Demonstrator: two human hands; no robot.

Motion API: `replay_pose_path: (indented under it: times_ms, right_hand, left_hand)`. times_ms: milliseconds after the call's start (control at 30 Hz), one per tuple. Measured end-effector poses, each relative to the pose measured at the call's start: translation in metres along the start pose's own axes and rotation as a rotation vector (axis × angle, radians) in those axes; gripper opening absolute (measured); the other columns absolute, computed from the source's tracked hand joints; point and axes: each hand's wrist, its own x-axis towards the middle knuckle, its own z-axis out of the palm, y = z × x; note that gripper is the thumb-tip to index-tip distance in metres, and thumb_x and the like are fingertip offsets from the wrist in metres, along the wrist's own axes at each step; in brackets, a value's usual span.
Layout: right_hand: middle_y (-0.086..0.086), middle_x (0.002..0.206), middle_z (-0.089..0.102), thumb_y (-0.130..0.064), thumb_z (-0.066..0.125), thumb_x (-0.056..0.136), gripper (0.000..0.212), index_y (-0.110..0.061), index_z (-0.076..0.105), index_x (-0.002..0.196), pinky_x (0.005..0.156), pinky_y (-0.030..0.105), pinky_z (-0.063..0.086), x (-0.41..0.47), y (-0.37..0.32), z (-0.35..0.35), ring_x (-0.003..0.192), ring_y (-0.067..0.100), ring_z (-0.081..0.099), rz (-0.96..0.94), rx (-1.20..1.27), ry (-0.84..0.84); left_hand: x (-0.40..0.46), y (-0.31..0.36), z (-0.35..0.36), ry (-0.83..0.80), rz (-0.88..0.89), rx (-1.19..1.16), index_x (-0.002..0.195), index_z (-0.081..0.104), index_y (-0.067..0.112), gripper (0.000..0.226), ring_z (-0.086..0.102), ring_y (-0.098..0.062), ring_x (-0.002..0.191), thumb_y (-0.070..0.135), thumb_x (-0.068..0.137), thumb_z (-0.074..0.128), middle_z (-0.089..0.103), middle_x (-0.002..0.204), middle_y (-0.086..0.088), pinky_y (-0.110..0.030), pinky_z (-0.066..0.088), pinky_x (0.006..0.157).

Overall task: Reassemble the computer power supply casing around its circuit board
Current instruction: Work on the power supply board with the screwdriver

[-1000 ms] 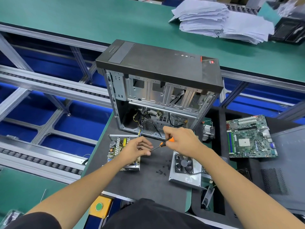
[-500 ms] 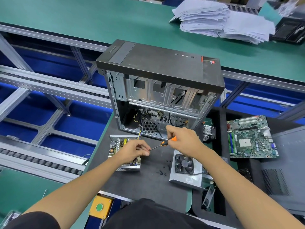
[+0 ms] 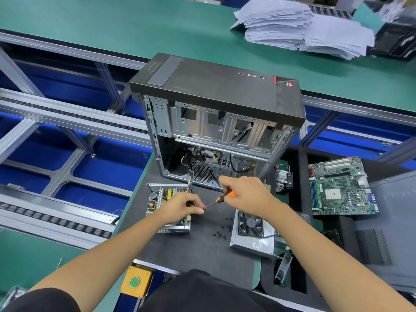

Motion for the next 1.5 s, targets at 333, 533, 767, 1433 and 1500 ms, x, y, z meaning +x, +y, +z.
replay_pose_path:
  times_ms: [333, 533, 767, 1433, 1500]
  right_hand:
    - [-0.053, 0.083, 0.043, -0.035, 0.046, 0.071, 0.016, -0.033, 0.034, 0.082, 0.05, 0.024, 0.022, -0.002, 0.001, -0.005, 0.049, 0.004, 0.042, -0.01, -0.01, -0.01]
    - [-0.049, 0.079, 0.047, -0.032, 0.051, 0.074, 0.019, -0.034, 0.034, 0.082, 0.051, 0.025, 0.025, -0.004, 0.006, -0.005, 0.051, 0.005, 0.044, 0.024, 0.01, -0.009]
    - [-0.037, 0.075, 0.054, -0.034, 0.052, 0.075, 0.018, -0.033, 0.036, 0.082, 0.051, 0.025, 0.025, -0.002, 0.012, 0.002, 0.053, 0.005, 0.045, 0.08, 0.021, -0.004]
    - [-0.014, 0.055, 0.053, -0.038, 0.05, 0.075, 0.018, -0.035, 0.033, 0.079, 0.05, 0.027, 0.028, 0.004, 0.024, 0.017, 0.05, 0.007, 0.043, 0.116, 0.052, 0.037]
    - [-0.011, 0.053, 0.049, -0.038, 0.051, 0.076, 0.019, -0.034, 0.033, 0.08, 0.049, 0.027, 0.026, 0.006, 0.026, 0.018, 0.051, 0.007, 0.044, 0.119, 0.03, 0.033]
  left_hand:
    - [0.0, -0.003, -0.005, -0.058, -0.042, -0.132, 0.115, 0.074, 0.021, 0.045, 0.074, -0.015, 0.097, 0.002, 0.076, 0.086, 0.078, 0.101, -0.001, -0.025, 0.058, 0.089]
    - [0.007, 0.004, -0.017, 0.337, 0.066, 0.025, 0.096, 0.072, 0.036, 0.016, 0.066, -0.004, 0.088, 0.036, 0.083, 0.081, 0.074, 0.09, 0.014, -0.032, 0.054, 0.085]
    - [0.053, 0.026, -0.036, 0.244, -0.414, 0.621, 0.091, 0.064, 0.022, 0.056, 0.06, -0.027, 0.109, 0.073, 0.095, 0.04, 0.071, 0.091, 0.0, -0.049, 0.032, 0.107]
    - [0.059, 0.027, -0.052, -0.032, -0.483, 0.353, 0.122, 0.071, 0.042, 0.075, 0.017, -0.035, 0.154, 0.092, 0.077, 0.036, 0.048, 0.155, 0.004, -0.063, -0.015, 0.118]
    - [0.058, 0.026, -0.05, -0.022, -0.449, 0.354, 0.081, 0.074, 0.037, 0.055, 0.036, -0.029, 0.142, 0.086, 0.079, 0.051, 0.069, 0.121, 0.013, -0.06, -0.009, 0.119]
